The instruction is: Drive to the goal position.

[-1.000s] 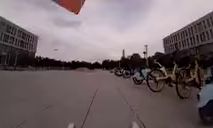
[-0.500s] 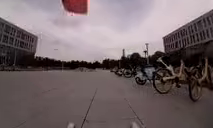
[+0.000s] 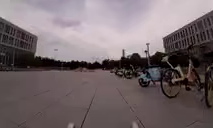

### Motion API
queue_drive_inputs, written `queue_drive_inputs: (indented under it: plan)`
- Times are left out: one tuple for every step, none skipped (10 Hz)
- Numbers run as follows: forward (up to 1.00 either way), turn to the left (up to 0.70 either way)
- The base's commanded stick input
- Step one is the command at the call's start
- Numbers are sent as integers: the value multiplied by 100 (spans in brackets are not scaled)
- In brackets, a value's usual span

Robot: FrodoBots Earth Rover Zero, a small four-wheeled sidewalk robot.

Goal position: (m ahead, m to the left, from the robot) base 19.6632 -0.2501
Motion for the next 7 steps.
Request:
queue_drive_inputs:
  plan:
    - [70, 0]
    - [70, 0]
    - [70, 0]
    - [70, 0]
    - [70, 0]
    - [70, 0]
    - [70, 0]
